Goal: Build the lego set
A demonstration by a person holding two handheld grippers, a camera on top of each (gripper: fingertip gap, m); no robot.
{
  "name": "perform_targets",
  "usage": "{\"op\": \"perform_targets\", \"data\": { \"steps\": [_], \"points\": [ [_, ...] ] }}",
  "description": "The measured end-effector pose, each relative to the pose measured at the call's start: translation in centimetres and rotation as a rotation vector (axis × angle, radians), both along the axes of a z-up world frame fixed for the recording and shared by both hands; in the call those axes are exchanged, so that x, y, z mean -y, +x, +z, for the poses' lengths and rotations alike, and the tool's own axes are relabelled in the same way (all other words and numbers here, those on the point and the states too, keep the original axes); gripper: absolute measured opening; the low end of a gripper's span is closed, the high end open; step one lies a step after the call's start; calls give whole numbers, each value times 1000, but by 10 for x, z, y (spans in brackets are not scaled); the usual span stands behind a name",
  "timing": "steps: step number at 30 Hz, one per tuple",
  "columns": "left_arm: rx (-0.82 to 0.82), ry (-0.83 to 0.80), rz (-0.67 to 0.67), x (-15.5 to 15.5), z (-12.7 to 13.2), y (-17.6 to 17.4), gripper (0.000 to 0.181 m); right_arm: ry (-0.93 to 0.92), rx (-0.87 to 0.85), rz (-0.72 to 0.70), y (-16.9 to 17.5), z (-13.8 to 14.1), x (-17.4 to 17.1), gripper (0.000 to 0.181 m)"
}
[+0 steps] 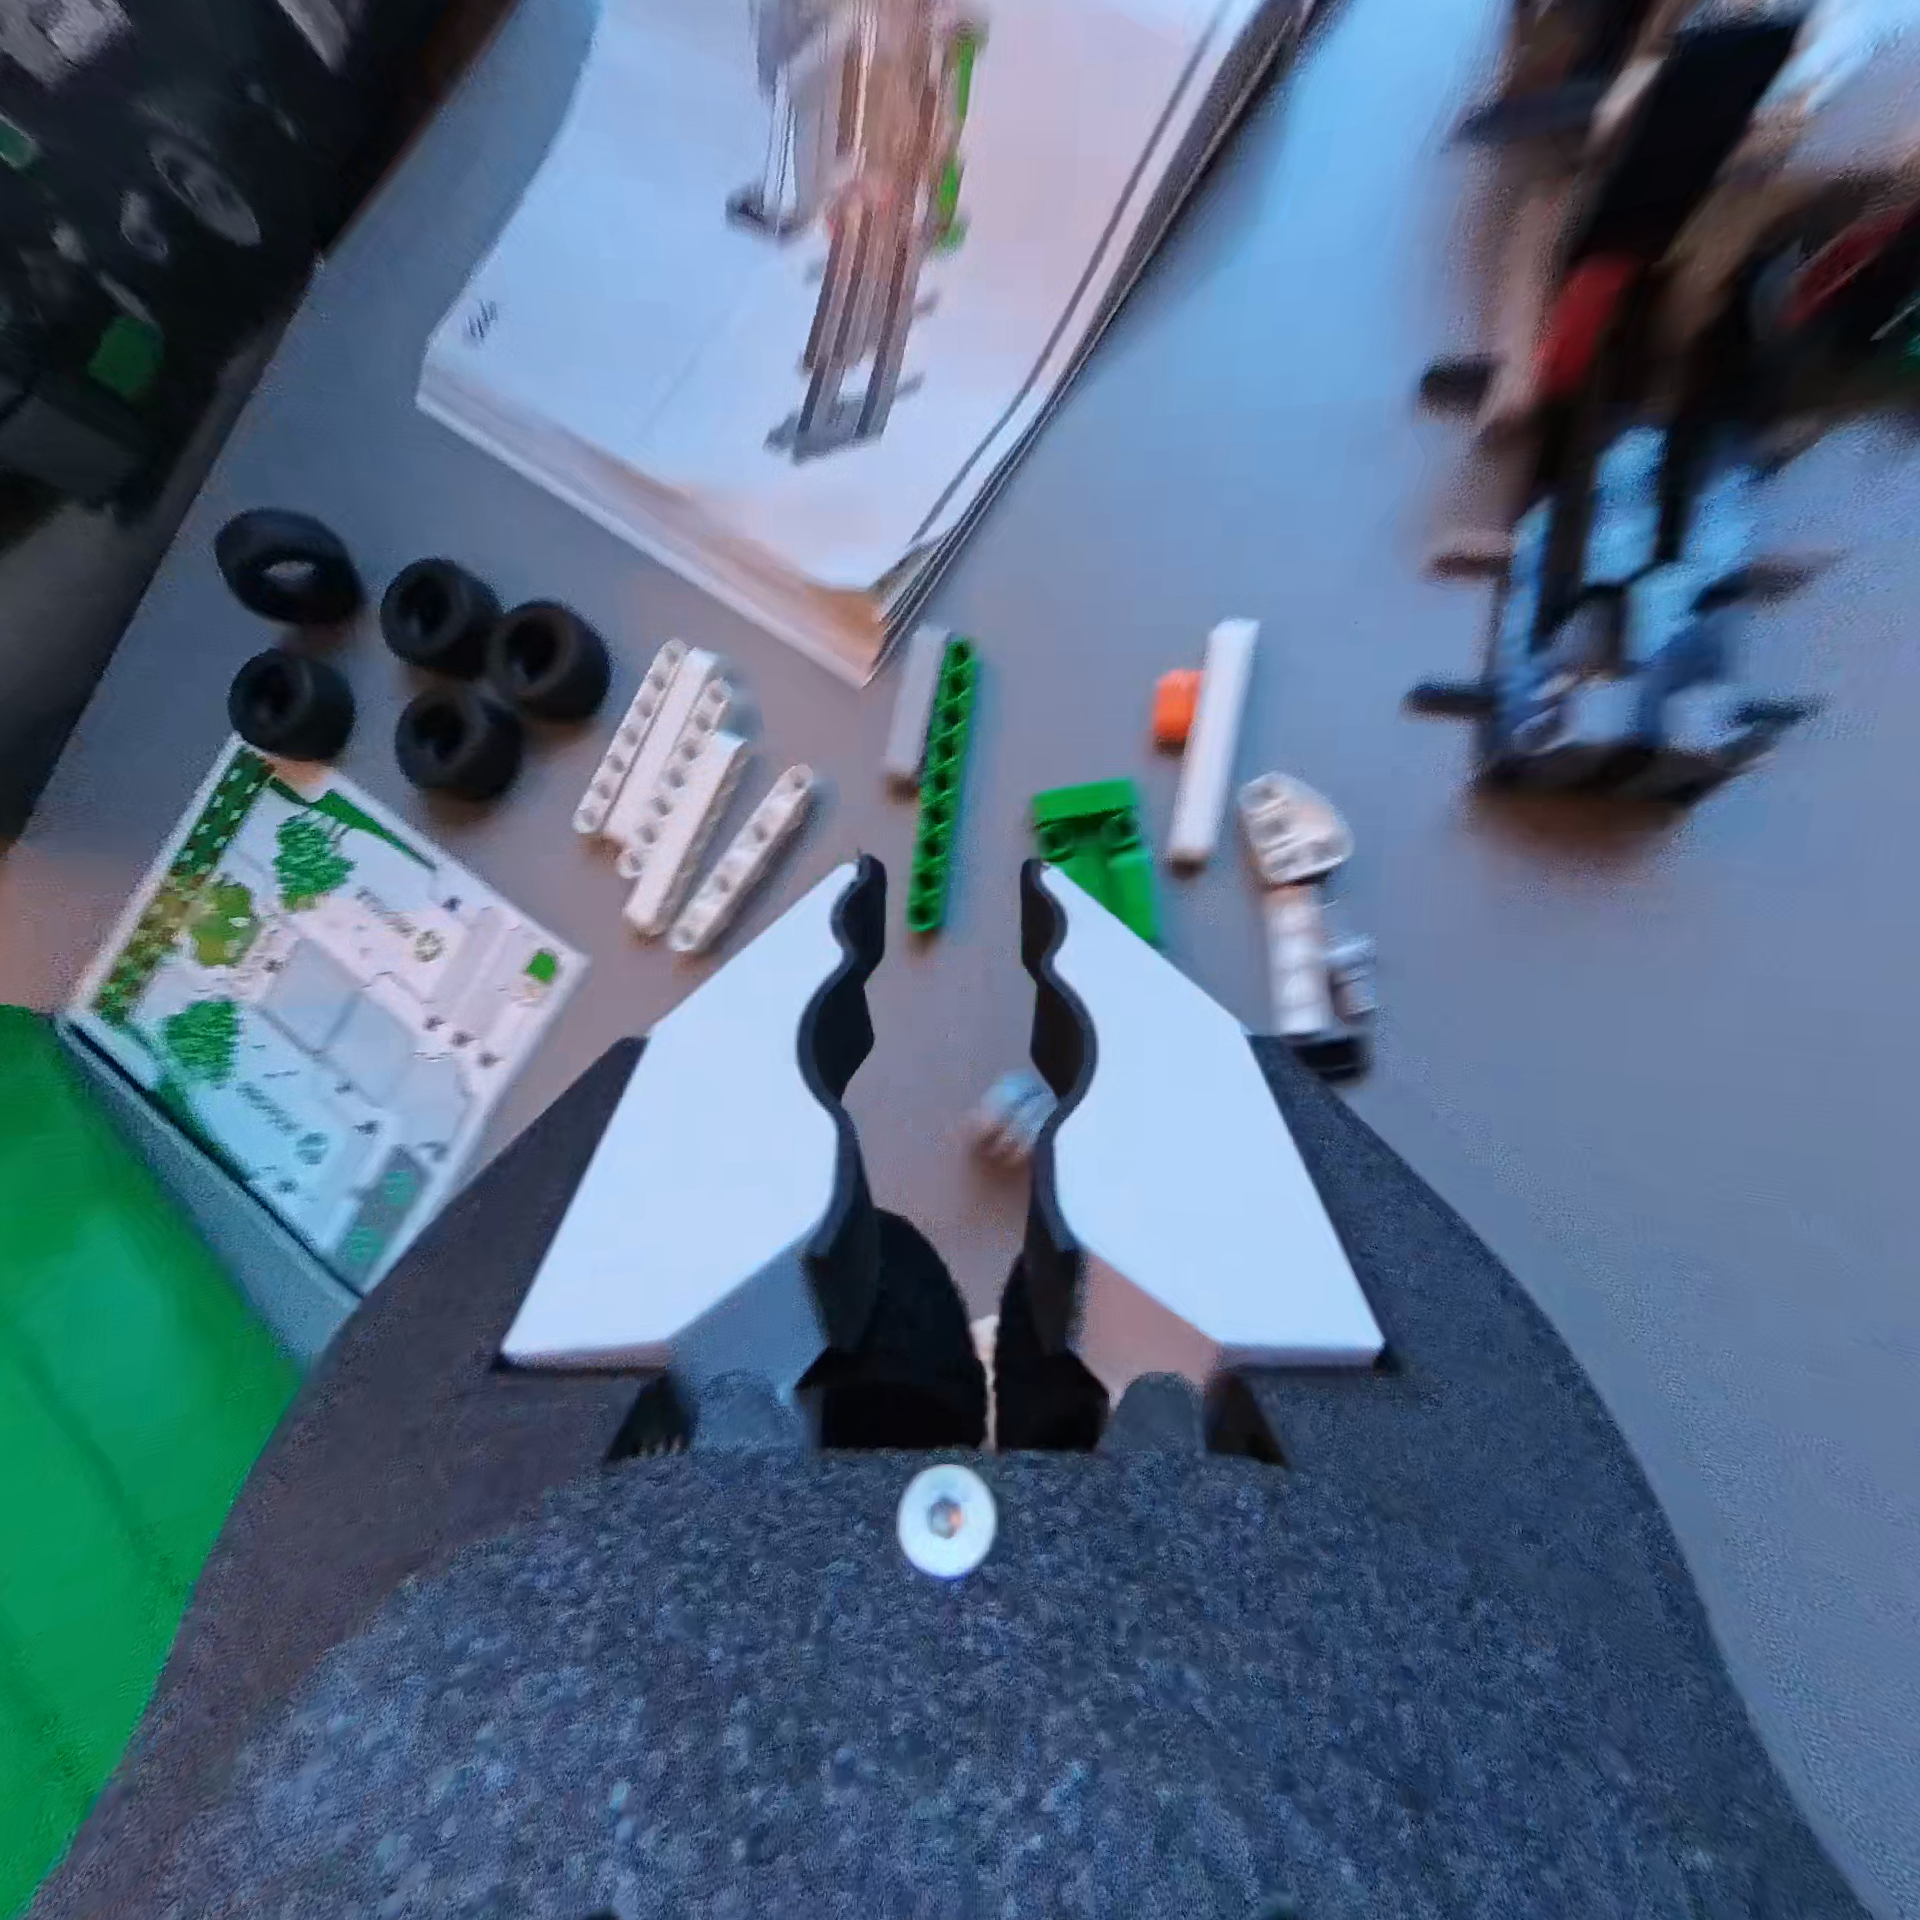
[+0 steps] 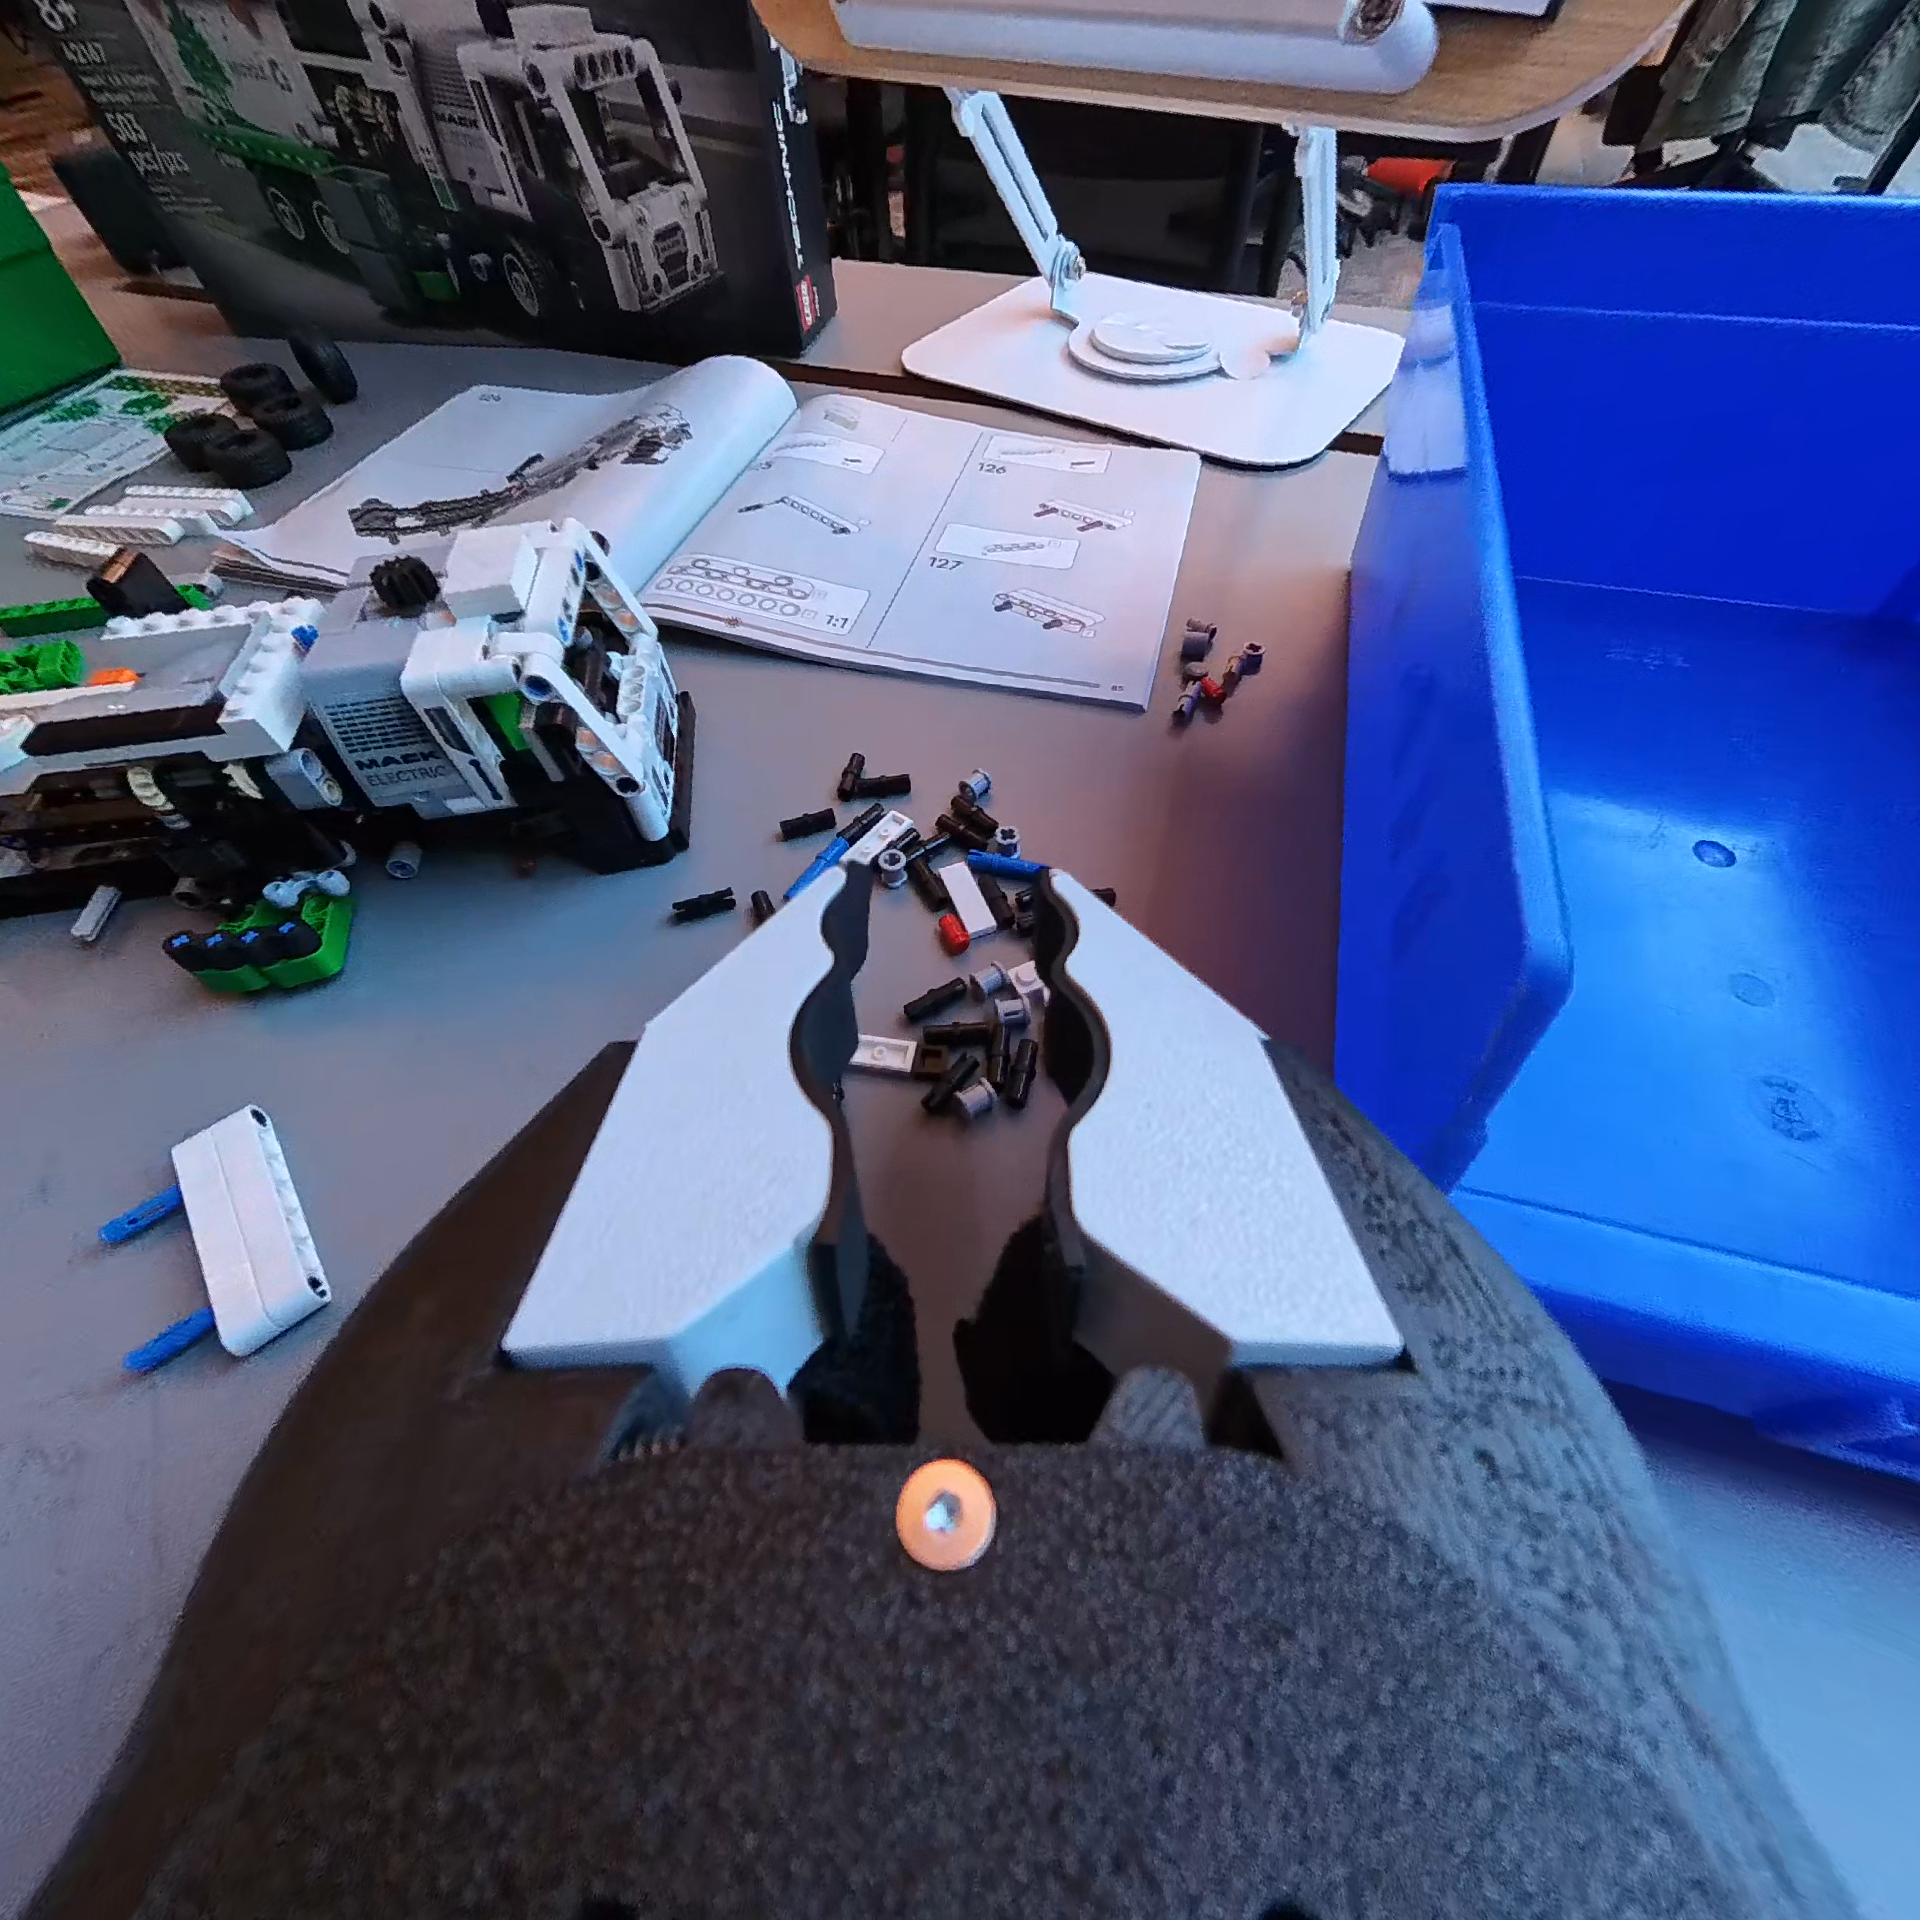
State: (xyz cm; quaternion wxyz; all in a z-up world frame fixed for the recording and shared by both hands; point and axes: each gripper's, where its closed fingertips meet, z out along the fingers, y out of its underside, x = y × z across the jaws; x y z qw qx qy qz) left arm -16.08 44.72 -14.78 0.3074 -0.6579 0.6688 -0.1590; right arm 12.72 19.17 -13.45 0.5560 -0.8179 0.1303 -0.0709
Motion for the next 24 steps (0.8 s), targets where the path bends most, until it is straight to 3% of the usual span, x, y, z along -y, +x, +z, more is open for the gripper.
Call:
{"op": "perform_targets", "data": {
  "steps": [3, 7, 12, 17, 20, 22, 24],
  "points": [
    [-128, 141, -69, -43, -13, 1, 25, -7, 19, 6, -2, 0, -1, 30],
    [-250, 109, -218, -63, -30, 0, 32, -6, 21, 9, -2, 0, -1, 30],
    [-297, -7, -311, -65, -34, 6, 29, -8, 15, 11, -2, -1, -1, 29],
    [-311, 20, -327, -68, -39, 10, 21, -12, 2, 14, -2, -2, -2, 29],
    [-321, -18, -347, -63, -41, 9, 7, -11, -3, 19, -2, -2, -2, 29],
    [-317, -30, -349, -61, -32, 14, 7, -10, -6, 21, -3, -2, -2, 29],
    [-256, -110, -385, -45, -8, 32, 7, -11, -7, 22, -3, -2, -2, 29]
  ]
}}
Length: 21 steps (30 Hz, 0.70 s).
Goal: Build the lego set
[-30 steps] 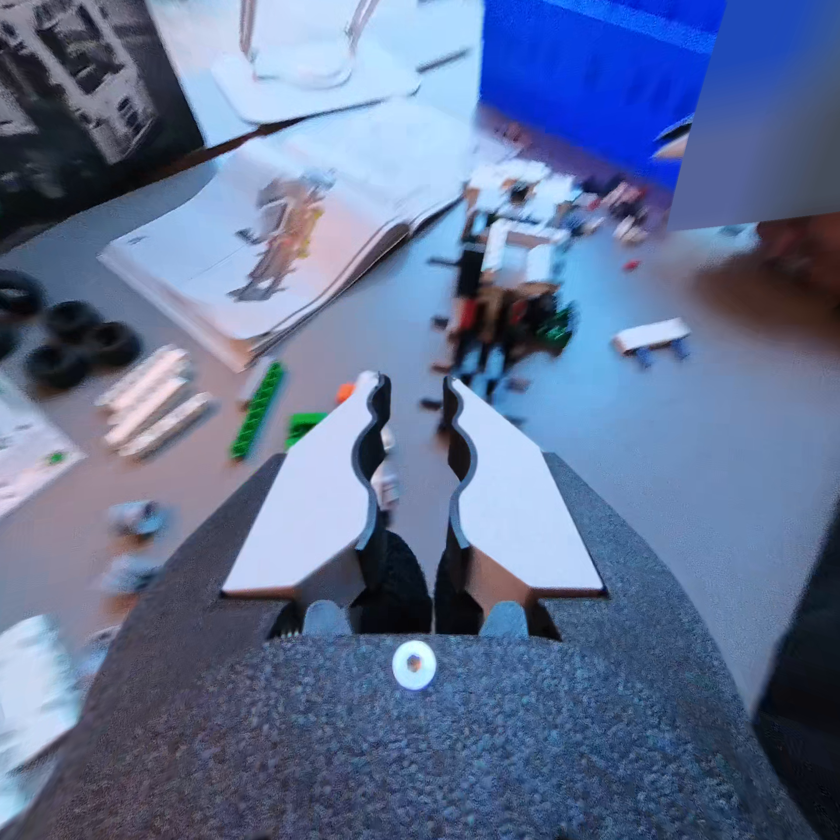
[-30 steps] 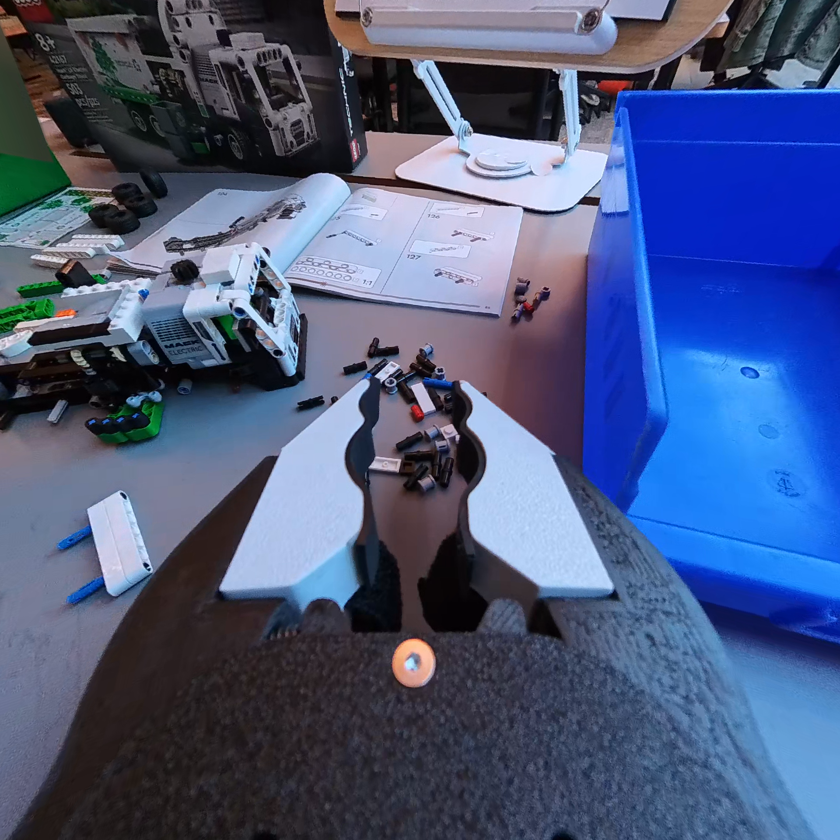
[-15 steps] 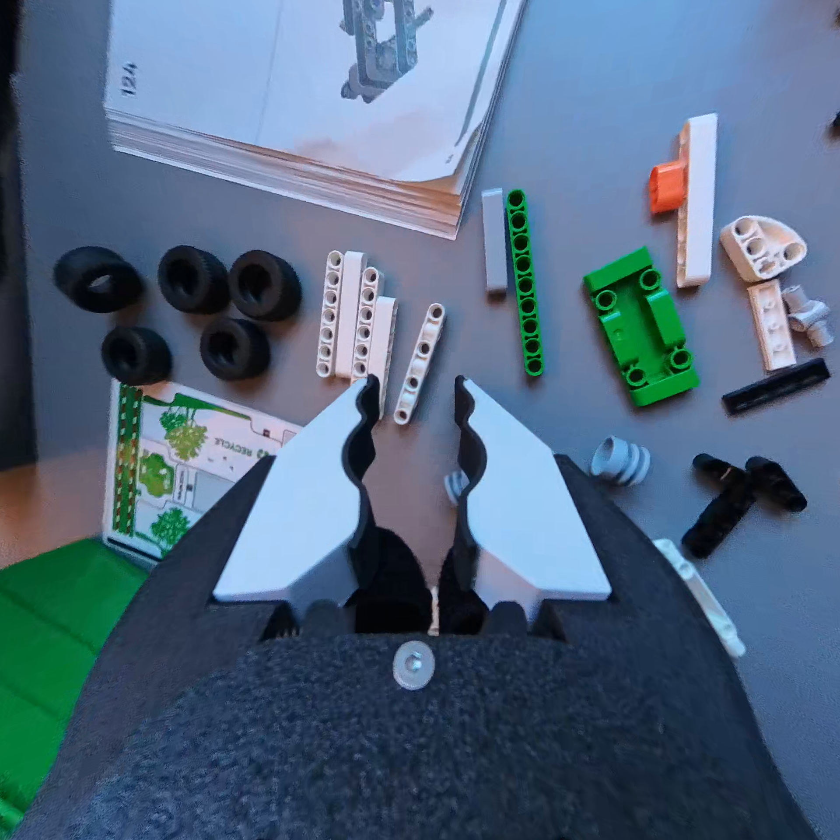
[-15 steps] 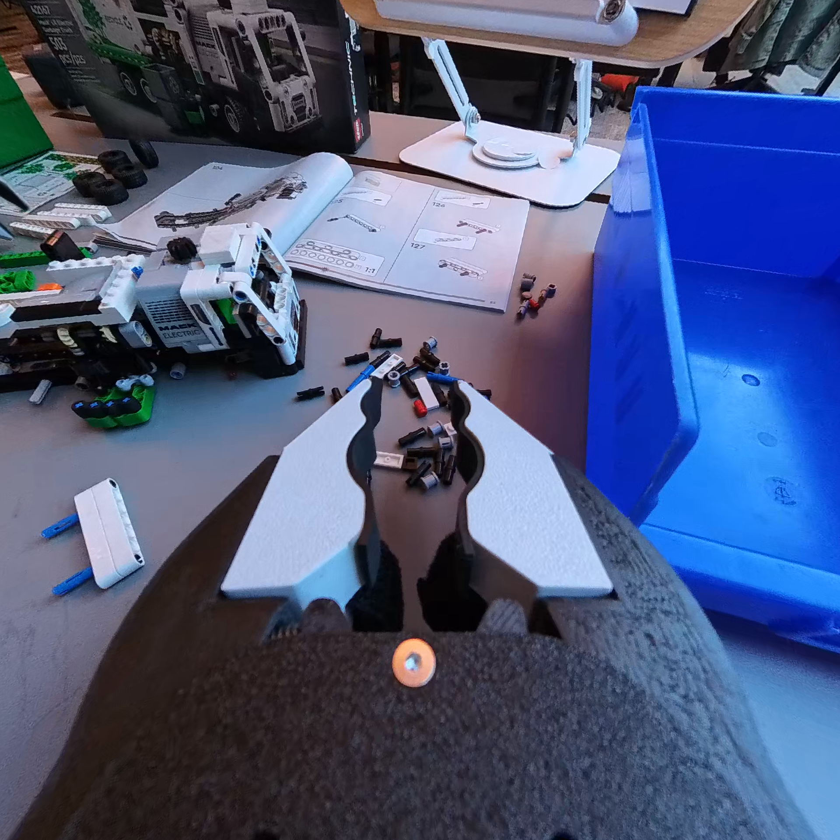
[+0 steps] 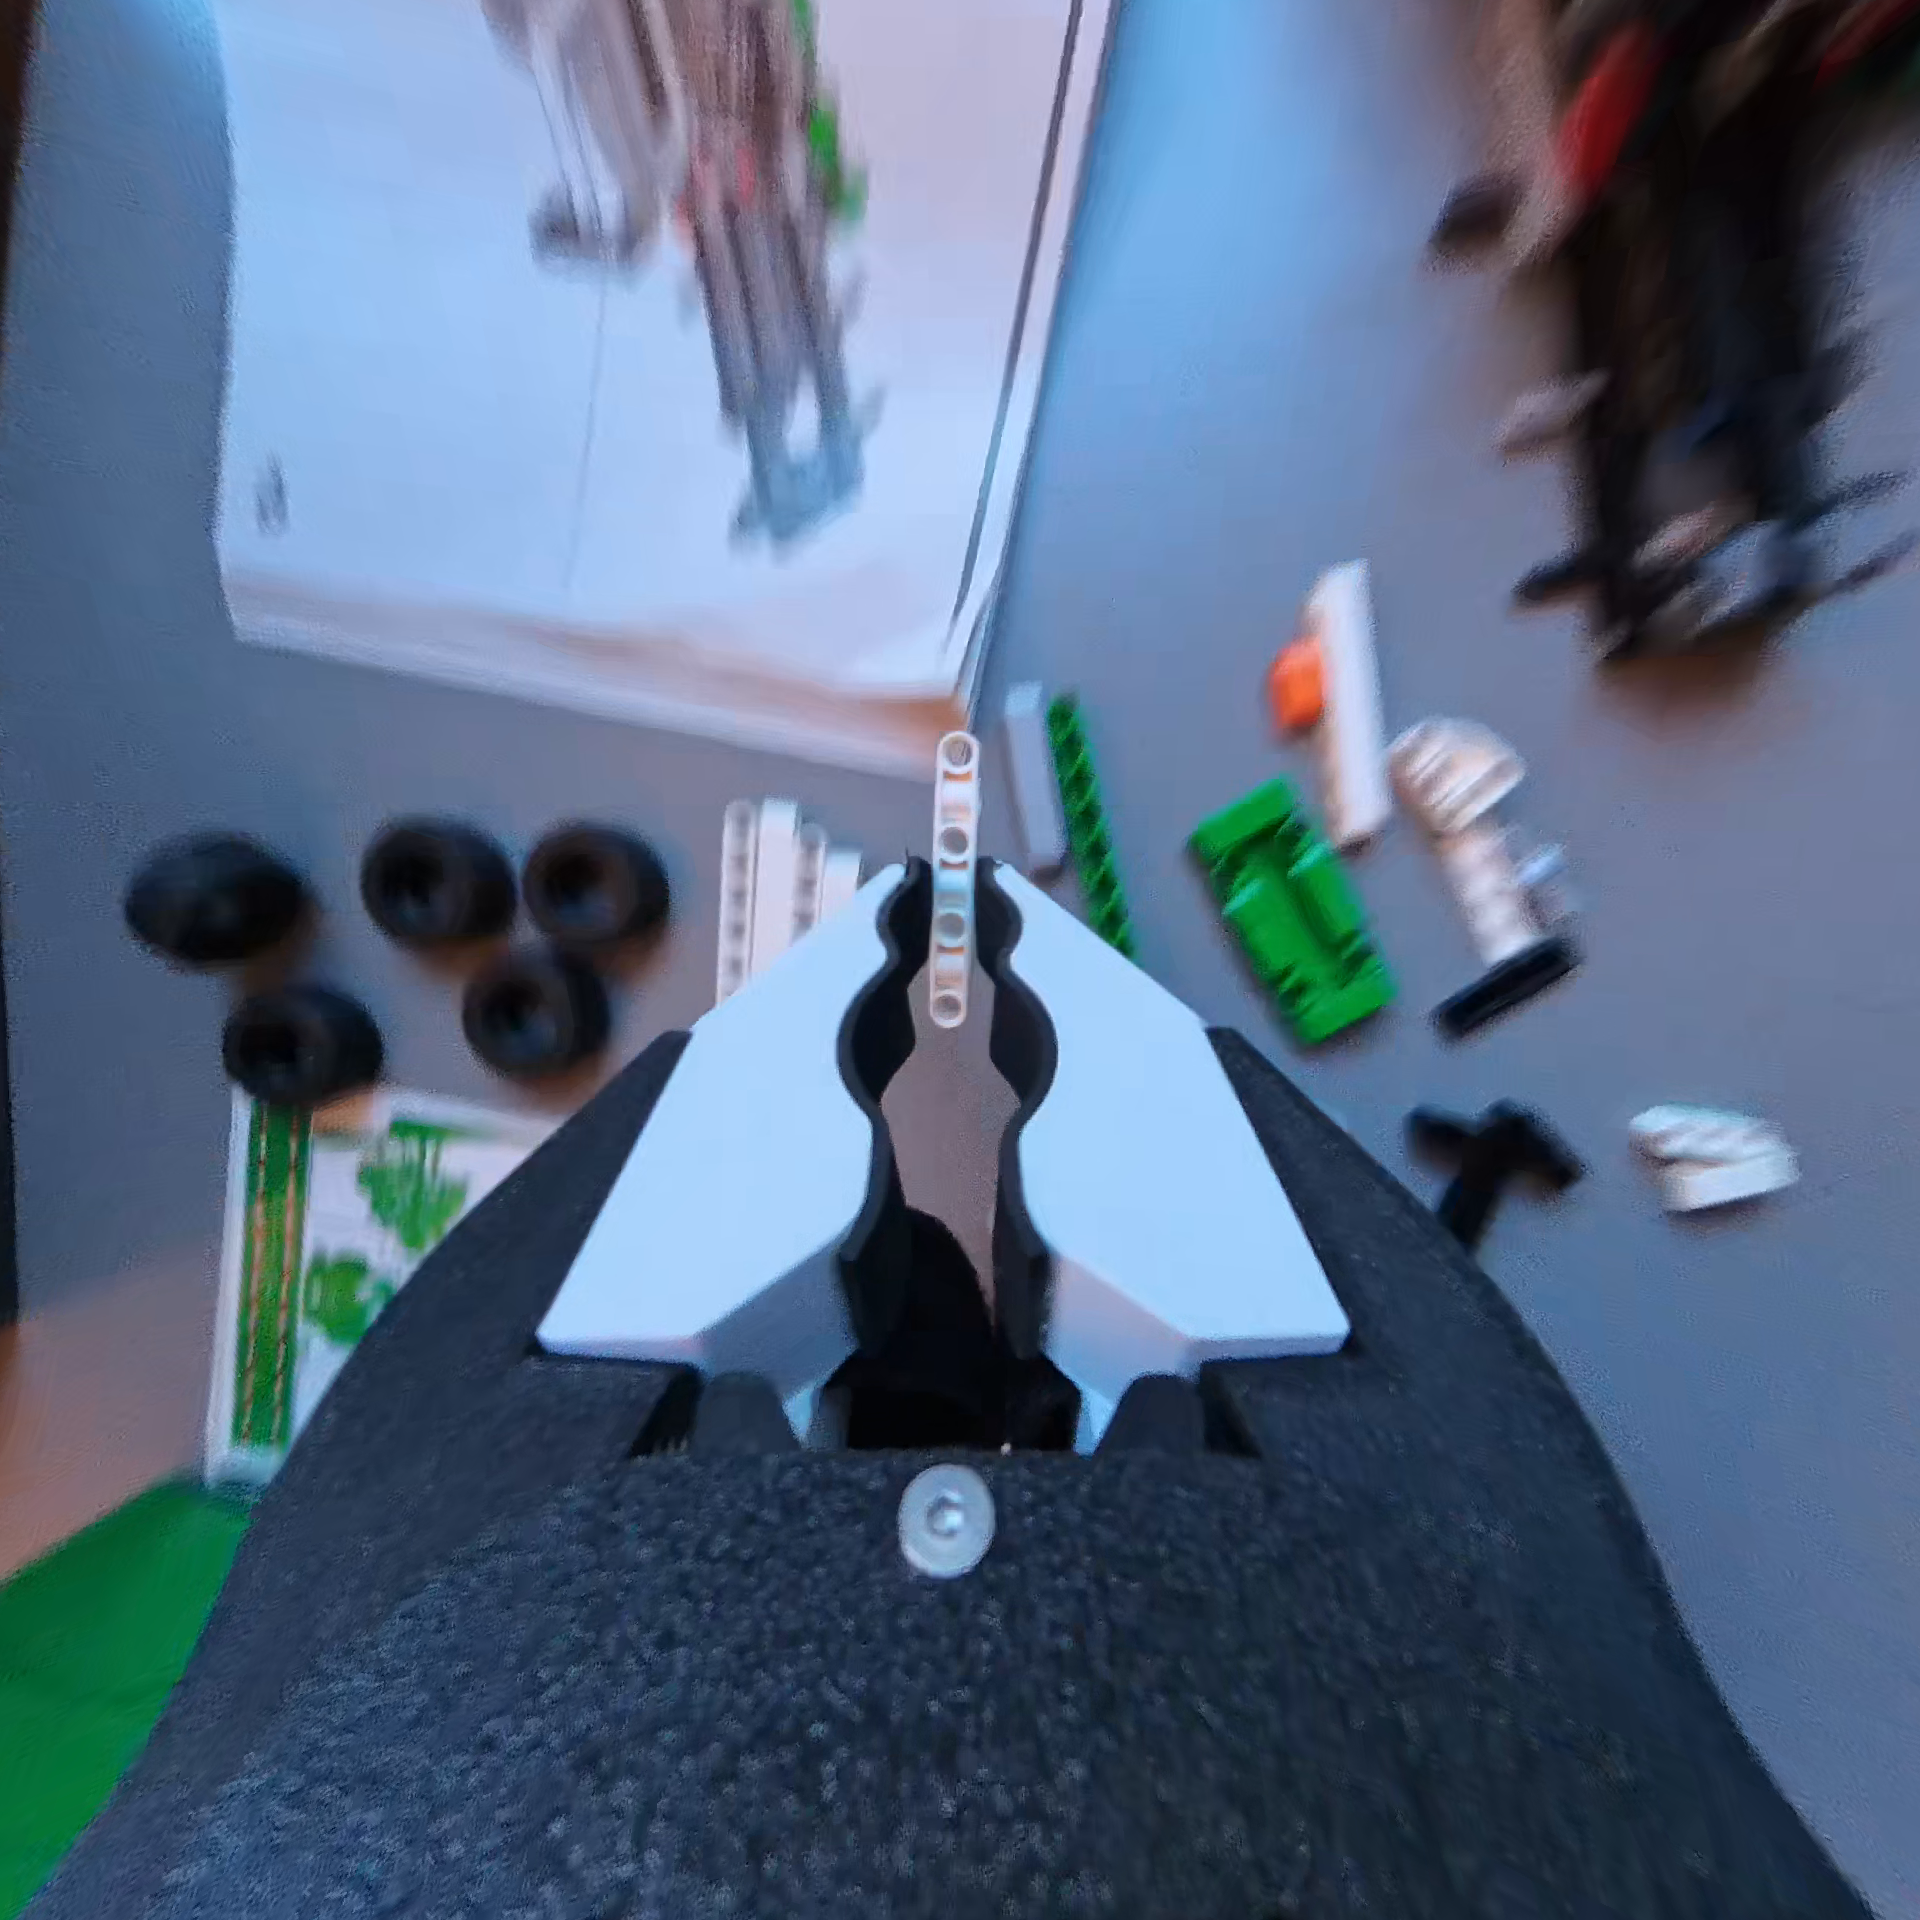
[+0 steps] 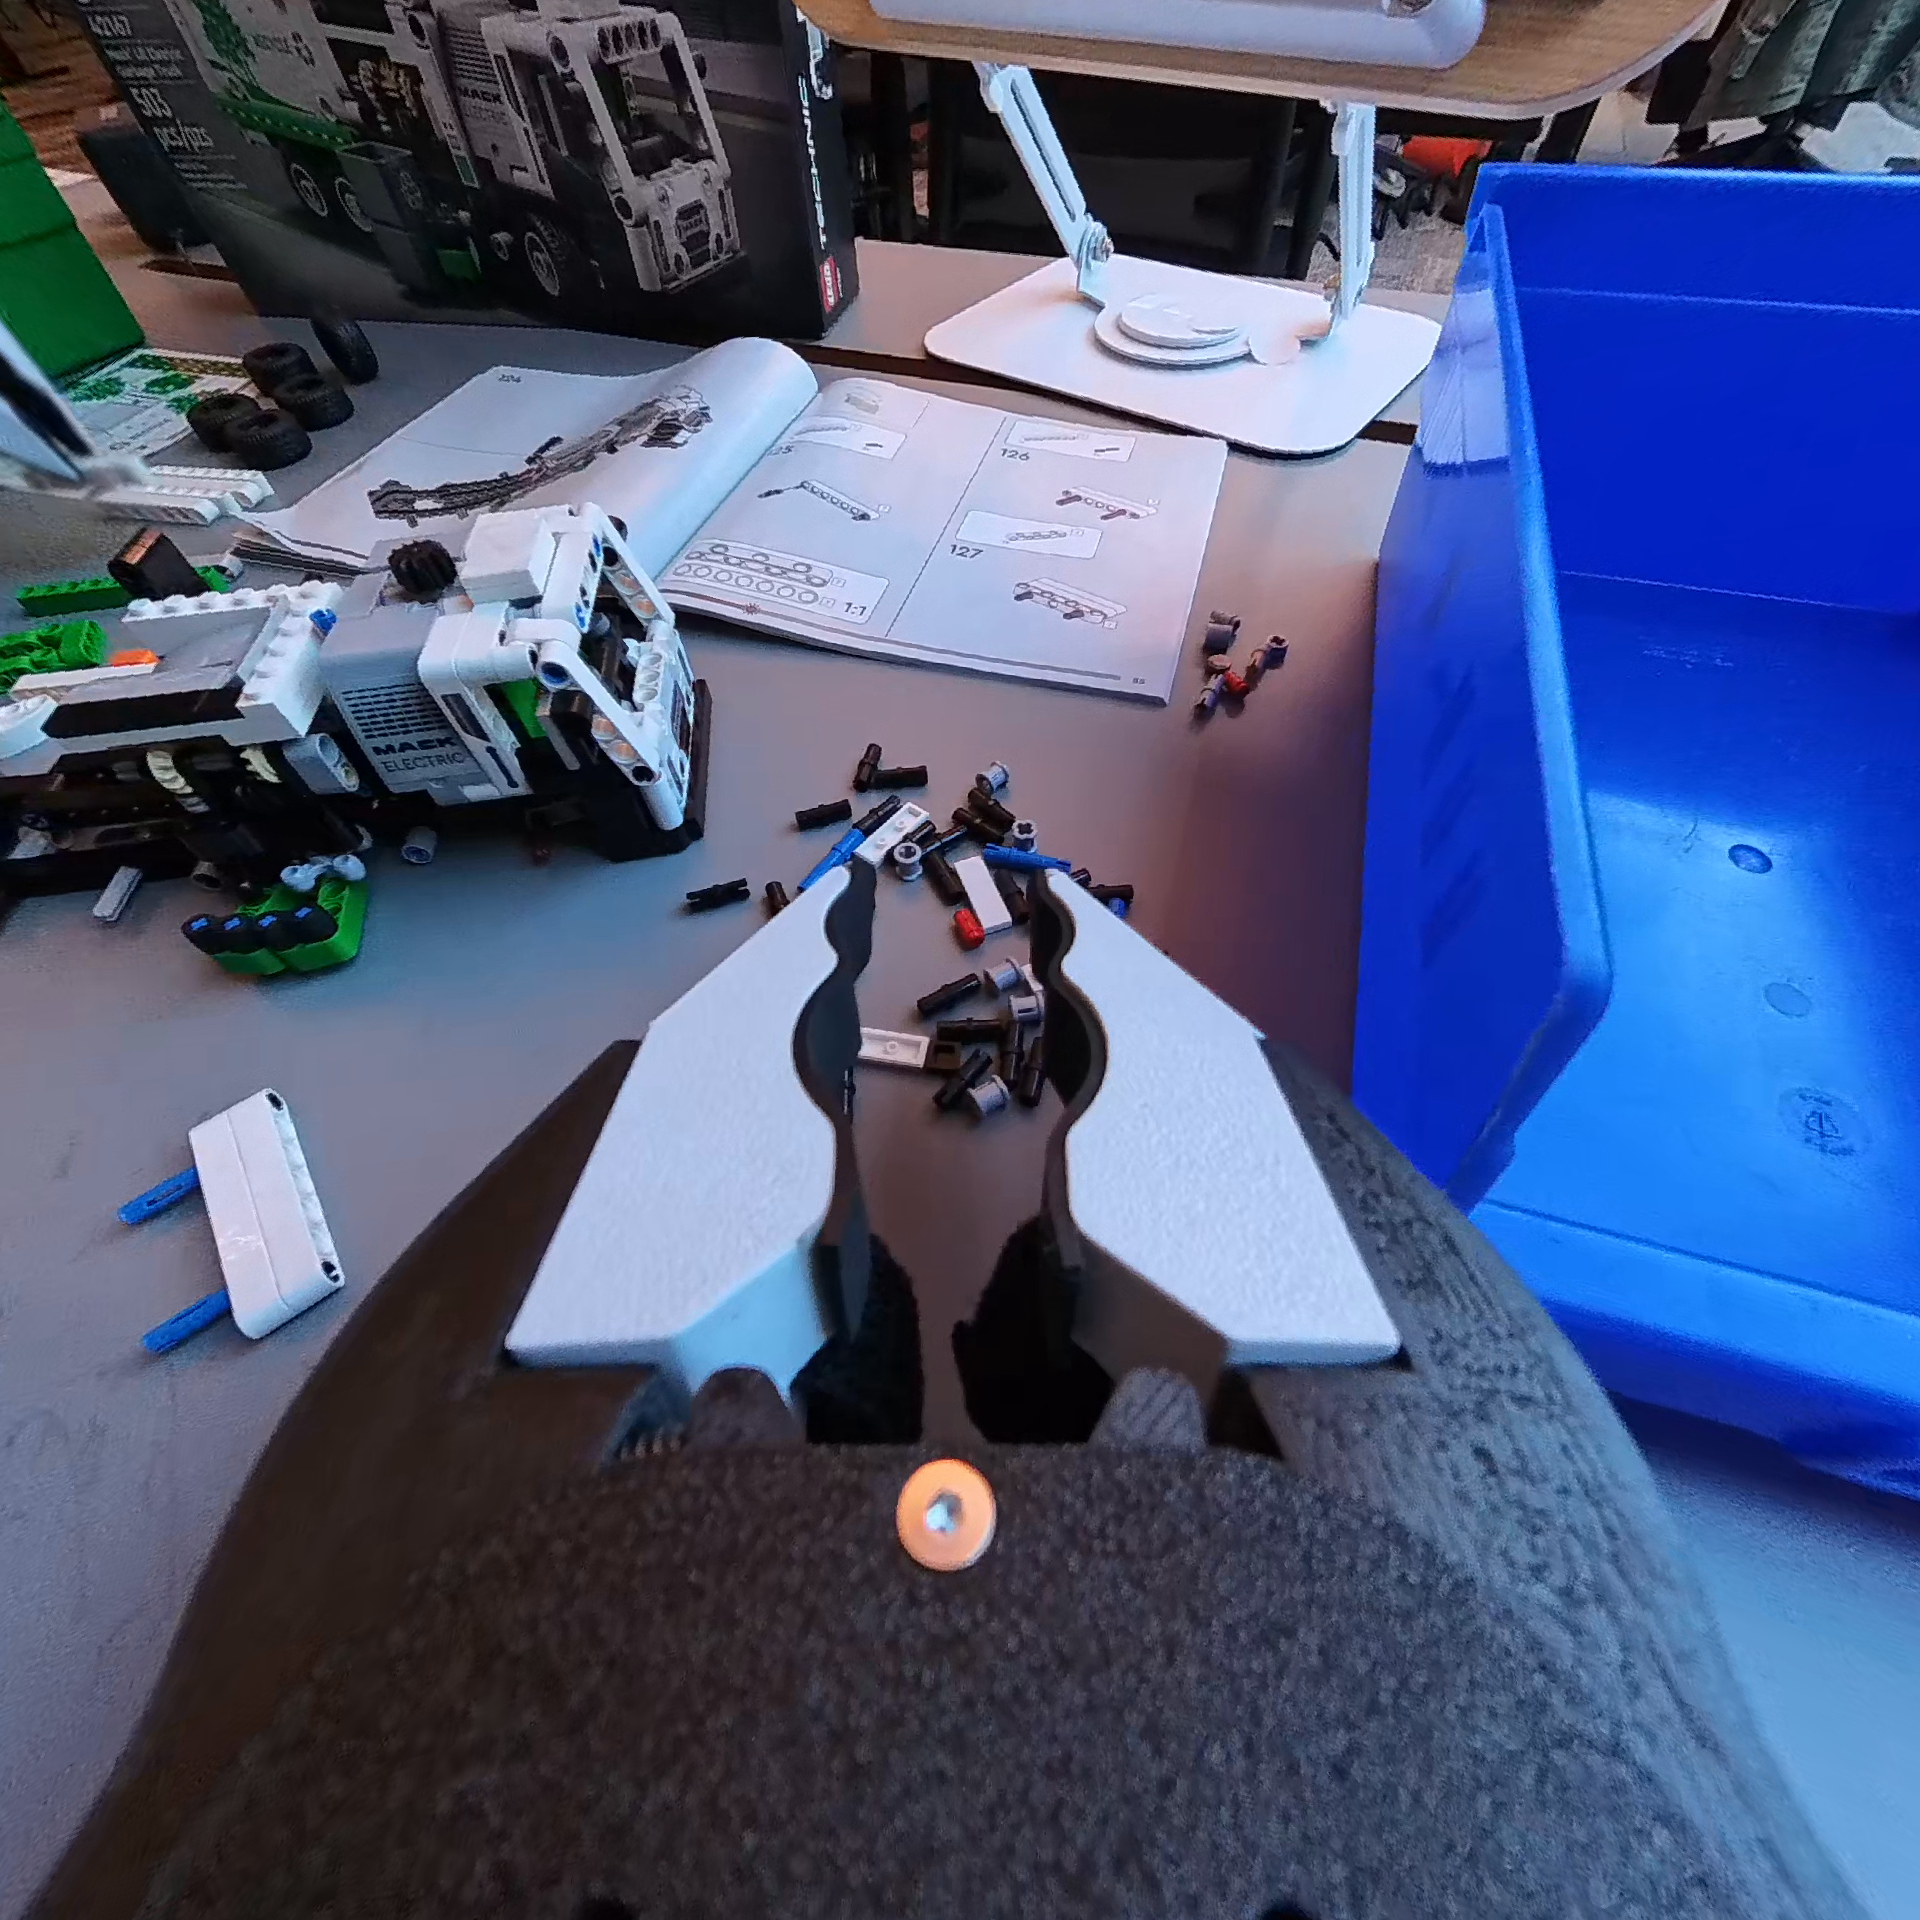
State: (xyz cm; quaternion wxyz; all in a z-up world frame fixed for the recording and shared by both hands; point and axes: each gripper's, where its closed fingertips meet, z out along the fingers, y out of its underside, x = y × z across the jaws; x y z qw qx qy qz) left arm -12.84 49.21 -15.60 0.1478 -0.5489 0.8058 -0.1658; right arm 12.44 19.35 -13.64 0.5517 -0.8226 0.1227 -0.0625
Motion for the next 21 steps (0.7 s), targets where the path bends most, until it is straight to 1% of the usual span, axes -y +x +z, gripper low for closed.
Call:
{"op": "perform_targets", "data": {
  "steps": [2, 3, 4, 5, 6, 7, 9, 11, 14, 16, 18, 21],
  "points": [
    [70, -164, -17, 29, 35, 36, 7, -2, 3, 3, -1, 0, 0, 29],
    [79, -261, -20, 45, 51, 56, 7, -2, 7, 4, -1, 0, 0, 29],
    [69, -343, -24, 61, 63, 77, 7, -3, 11, 6, -1, 0, 0, 29],
    [39, -400, -36, 73, 68, 96, 7, -4, 15, 7, -2, 0, 0, 29],
    [-18, -427, -58, 83, 66, 113, 7, -5, 19, 9, -2, 0, 0, 29],
    [-97, -426, -81, 90, 57, 126, 7, -3, 22, 11, -3, 0, 0, 29],
    [-239, -377, -124, 92, 32, 152, 7, 7, 33, 12, -4, 2, 0, 28],
    [-350, -386, -130, 96, 14, 174, 7, 14, 38, 8, -3, 4, 1, 28],
    [-417, -409, -133, 104, 3, 206, 7, 14, 38, 8, -4, 4, 1, 28],
    [-420, -343, -142, 100, -2, 222, 7, 19, 46, 10, -4, 5, 1, 27],
    [-450, -329, -162, 102, -5, 226, 7, 18, 49, 14, -5, 5, 1, 27],
    [-485, -310, -150, 103, -11, 228, 6, 11, 50, 18, -6, 4, 1, 27]
  ]
}}
